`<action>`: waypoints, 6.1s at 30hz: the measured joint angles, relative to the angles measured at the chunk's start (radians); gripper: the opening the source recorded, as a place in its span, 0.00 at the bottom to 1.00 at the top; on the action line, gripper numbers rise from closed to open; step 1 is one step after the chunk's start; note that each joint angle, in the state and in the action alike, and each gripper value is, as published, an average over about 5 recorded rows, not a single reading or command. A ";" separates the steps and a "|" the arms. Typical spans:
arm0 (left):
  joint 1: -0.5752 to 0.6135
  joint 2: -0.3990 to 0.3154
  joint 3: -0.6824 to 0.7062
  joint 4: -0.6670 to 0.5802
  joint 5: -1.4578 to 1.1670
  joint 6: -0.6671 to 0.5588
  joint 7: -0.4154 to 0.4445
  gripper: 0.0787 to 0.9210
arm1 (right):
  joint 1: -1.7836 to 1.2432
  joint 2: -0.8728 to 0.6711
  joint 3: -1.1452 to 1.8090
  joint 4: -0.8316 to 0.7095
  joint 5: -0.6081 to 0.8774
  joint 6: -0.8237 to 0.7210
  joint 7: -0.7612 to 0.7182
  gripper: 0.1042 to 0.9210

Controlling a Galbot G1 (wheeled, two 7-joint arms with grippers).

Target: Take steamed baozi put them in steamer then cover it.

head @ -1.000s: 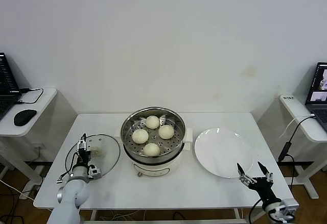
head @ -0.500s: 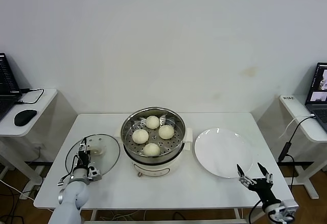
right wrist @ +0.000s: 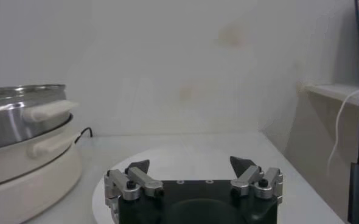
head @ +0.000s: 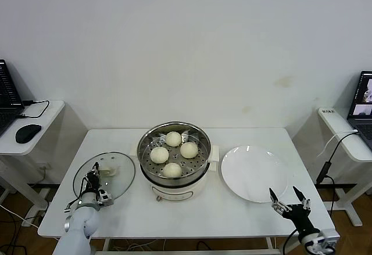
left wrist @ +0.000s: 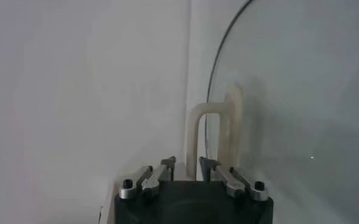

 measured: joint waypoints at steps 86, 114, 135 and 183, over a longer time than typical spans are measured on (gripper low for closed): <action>-0.095 -0.119 0.492 -0.712 0.140 0.485 0.418 0.08 | 0.038 0.096 -0.022 0.043 -0.160 -0.094 0.010 0.88; -0.125 -0.157 0.558 -0.592 0.215 0.493 0.463 0.08 | 0.069 0.095 -0.035 0.012 -0.165 -0.097 0.007 0.88; -0.108 -0.160 0.545 -0.573 0.224 0.490 0.455 0.08 | 0.066 0.102 -0.040 0.010 -0.172 -0.094 0.006 0.88; 0.000 -0.112 0.508 -0.743 0.207 0.433 0.454 0.88 | 0.063 0.109 -0.038 -0.001 -0.178 -0.092 0.002 0.88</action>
